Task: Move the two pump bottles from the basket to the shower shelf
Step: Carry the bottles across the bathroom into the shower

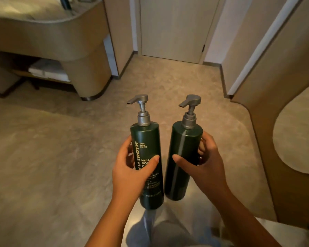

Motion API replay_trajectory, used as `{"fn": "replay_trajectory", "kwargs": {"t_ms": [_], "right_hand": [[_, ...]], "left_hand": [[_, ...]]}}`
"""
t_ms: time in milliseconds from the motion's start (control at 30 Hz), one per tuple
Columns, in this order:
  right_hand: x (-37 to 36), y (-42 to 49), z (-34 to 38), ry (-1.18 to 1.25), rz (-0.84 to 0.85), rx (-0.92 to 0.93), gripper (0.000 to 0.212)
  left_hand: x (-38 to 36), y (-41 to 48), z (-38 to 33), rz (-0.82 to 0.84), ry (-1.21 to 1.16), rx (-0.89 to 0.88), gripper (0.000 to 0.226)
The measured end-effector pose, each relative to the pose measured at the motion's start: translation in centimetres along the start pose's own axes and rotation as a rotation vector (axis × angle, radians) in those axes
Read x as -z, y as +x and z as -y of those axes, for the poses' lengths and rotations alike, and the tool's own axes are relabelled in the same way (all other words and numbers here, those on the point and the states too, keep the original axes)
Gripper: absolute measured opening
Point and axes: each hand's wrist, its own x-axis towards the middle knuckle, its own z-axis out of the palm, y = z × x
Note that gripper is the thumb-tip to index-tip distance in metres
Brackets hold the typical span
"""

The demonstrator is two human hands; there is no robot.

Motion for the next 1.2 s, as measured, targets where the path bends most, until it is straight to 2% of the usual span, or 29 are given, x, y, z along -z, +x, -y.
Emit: {"fn": "replay_trajectory", "kwargs": {"t_ms": [300,533,633,867,1033,1200], "right_hand": [[-6.1,13.6,3.0,0.043,0.270,0.192,0.071],[-14.6,18.5,4.9,0.089,0.512,0.198,0.071],[-19.2,19.6,6.1,0.101,0.613,0.213,0.068],[-32.9,21.2,10.1,0.067,0.754,0.263,0.069],[-44.1,21.6,15.9,0.139,0.861,0.269,0.072],[-54.1,20.3,21.0,0.175,1.004,0.365,0.072]], "left_hand": [[3.6,10.5,-3.1,-0.306,0.045,-0.028,0.067],[9.4,13.6,-2.6,-0.585,-0.013,0.021,0.063],[12.6,14.7,-1.8,-0.674,-0.032,0.047,0.069],[24.2,18.3,1.2,-0.830,-0.077,0.113,0.070],[34.9,20.3,2.2,-0.929,-0.137,0.113,0.072],[43.7,21.4,3.1,-1.025,-0.099,0.073,0.069]]}}
